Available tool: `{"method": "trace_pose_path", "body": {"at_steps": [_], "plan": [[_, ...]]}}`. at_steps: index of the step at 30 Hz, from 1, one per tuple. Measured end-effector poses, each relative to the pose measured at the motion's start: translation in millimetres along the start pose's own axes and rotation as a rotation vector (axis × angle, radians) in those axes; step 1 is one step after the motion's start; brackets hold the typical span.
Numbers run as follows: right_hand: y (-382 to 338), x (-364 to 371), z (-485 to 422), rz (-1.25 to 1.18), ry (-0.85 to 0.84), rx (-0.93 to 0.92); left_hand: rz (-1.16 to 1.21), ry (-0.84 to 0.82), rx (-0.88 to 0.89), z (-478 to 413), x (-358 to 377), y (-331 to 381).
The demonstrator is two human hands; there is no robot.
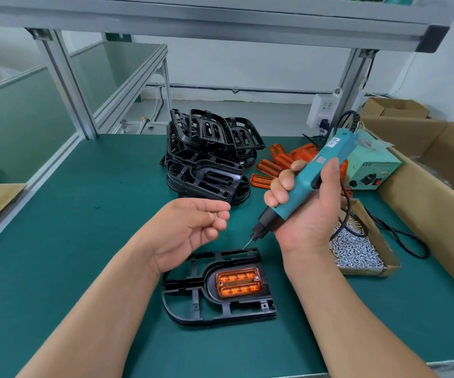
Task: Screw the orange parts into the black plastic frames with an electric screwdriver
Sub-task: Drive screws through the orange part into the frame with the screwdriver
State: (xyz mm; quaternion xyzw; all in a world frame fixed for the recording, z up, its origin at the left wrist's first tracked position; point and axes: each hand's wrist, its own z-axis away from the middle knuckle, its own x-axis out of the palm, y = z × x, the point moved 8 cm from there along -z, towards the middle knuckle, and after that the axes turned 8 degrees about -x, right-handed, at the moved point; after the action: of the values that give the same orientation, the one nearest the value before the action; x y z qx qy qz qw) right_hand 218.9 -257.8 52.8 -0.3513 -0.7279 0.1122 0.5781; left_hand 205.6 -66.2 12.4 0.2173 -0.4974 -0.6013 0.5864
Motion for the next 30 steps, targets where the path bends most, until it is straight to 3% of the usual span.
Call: {"method": "trace_pose_path", "body": {"at_steps": [9,18,30], "plan": [[2.2,1.1,-8.6,-0.064,0.049,0.009,-0.078,-0.099,0.052,2.5,12.3,1.1],[1.9,3.0,-20.6,-0.135,0.092,-0.021,0.012,-0.127,0.061,1.0,13.1,0.8],[-11.7,-0.4,-14.7,-0.061,0.169,-0.058,-0.204,-0.199,0.084,2.3,22.9,-6.8]]}}
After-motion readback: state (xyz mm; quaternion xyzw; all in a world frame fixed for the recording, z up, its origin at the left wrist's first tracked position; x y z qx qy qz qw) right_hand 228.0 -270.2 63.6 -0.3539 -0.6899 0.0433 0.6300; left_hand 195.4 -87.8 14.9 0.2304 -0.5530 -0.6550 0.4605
